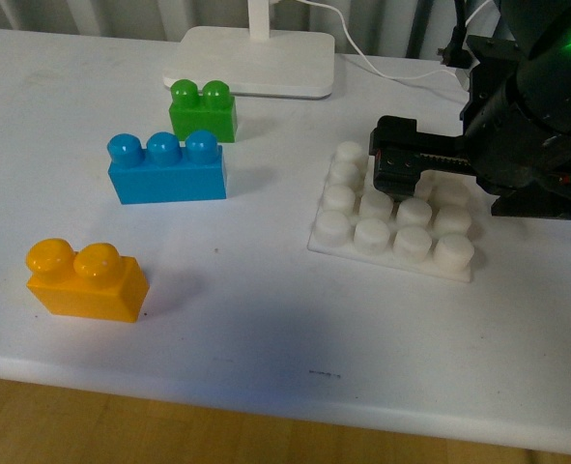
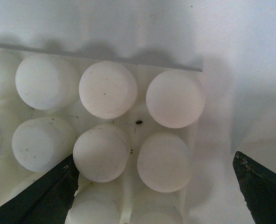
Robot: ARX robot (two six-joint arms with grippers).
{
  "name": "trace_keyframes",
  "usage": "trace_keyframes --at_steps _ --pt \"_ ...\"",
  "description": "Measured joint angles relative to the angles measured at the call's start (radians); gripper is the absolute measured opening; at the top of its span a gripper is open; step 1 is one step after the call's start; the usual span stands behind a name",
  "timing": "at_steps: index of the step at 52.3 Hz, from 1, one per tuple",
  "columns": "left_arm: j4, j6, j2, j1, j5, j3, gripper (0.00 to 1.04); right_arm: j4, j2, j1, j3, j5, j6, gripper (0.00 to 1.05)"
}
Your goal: Insert yellow block into base center
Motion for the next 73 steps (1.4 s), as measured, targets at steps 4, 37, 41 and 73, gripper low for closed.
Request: trace_keyframes --at_steps 4,37,41,73 --pt "0.000 0.000 0.000 0.000 0.000 0.000 0.98 -0.011 -0.032 -0.011 -0.006 -0.007 -0.024 0.95" --pt "0.000 0.000 0.000 0.000 0.000 0.000 0.98 0.116 -0.537 -0.097 -0.222 -0.067 -0.113 0.95" --pt "0.000 0.000 0.000 0.000 0.000 0.000 0.98 0.154 -0.633 -0.114 -0.280 -0.086 -0.138 0.95" --pt "0.000 0.000 0.000 0.000 0.000 0.000 0.98 0.836 -1.156 -0.252 -0.887 -0.024 -0.403 0.22"
